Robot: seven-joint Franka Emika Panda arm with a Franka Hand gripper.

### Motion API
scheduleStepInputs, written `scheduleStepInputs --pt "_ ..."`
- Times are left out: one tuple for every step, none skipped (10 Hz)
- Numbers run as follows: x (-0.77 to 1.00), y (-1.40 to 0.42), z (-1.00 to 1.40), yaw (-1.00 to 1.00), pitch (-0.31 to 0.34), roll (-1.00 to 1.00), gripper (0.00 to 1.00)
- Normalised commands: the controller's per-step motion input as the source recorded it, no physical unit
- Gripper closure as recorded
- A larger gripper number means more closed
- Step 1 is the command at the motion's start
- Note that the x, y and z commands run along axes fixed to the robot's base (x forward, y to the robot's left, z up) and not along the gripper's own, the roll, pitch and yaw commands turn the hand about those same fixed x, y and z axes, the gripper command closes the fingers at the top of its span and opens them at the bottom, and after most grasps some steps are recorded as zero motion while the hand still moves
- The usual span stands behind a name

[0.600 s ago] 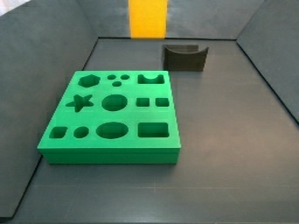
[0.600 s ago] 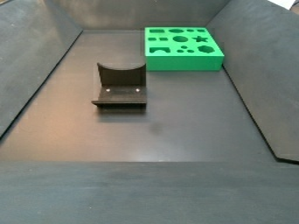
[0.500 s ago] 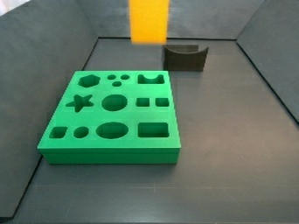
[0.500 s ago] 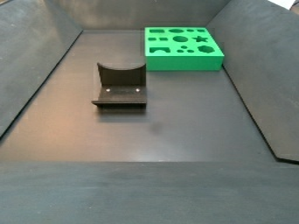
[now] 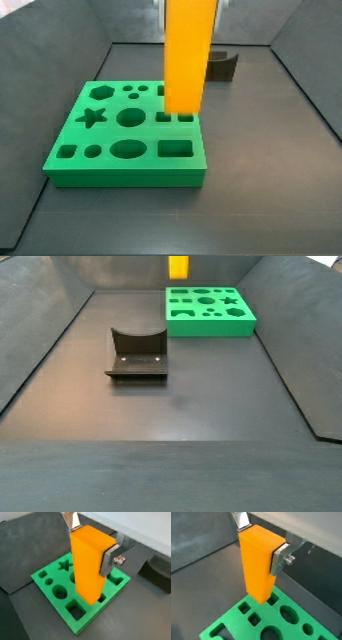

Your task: Insert the rectangle object.

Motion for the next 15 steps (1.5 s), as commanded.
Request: scheduleStepInputs --pt "0.00 -0.43 -0.51 -0.07 0.000 0.09 1.00" --pt "0.00 -0.46 -0.39 0.00 0.000 0.14 1.00" --pt "0.00 -0.38 -0.36 0.00 0.000 0.13 1.00" --pt "-0.06 -0.27 -0.32 0.00 0.000 0.14 1.00" --pt "-0.03 -0.32 -0.32 0.01 0.000 0.17 1.00" --pt "0.00 -0.36 -0.31 0.03 0.000 0.17 1.00" --pt "0.00 -0.29 -0.30 0.00 0.011 0.15 1.00" --pt "0.05 -0.06 -0.34 -0.01 0.056 0.08 1.00" --pt "0.00 0.03 -0.37 -0.16 0.084 0.05 1.00" --pt "-0.01 0.20 -0.35 -0.20 0.100 0.05 1.00" --pt "-0.02 0.19 -0.32 -0.16 0.094 0.05 1.00" --pt "0.00 0.16 -0.30 -0.15 0.091 0.05 1.00" --pt "-0.05 0.13 -0.31 -0.08 0.069 0.05 1.00" --pt "-0.16 0.08 -0.27 0.00 0.024 0.06 1.00" --pt "-0.12 0.03 -0.18 0.00 0.013 0.06 1.00"
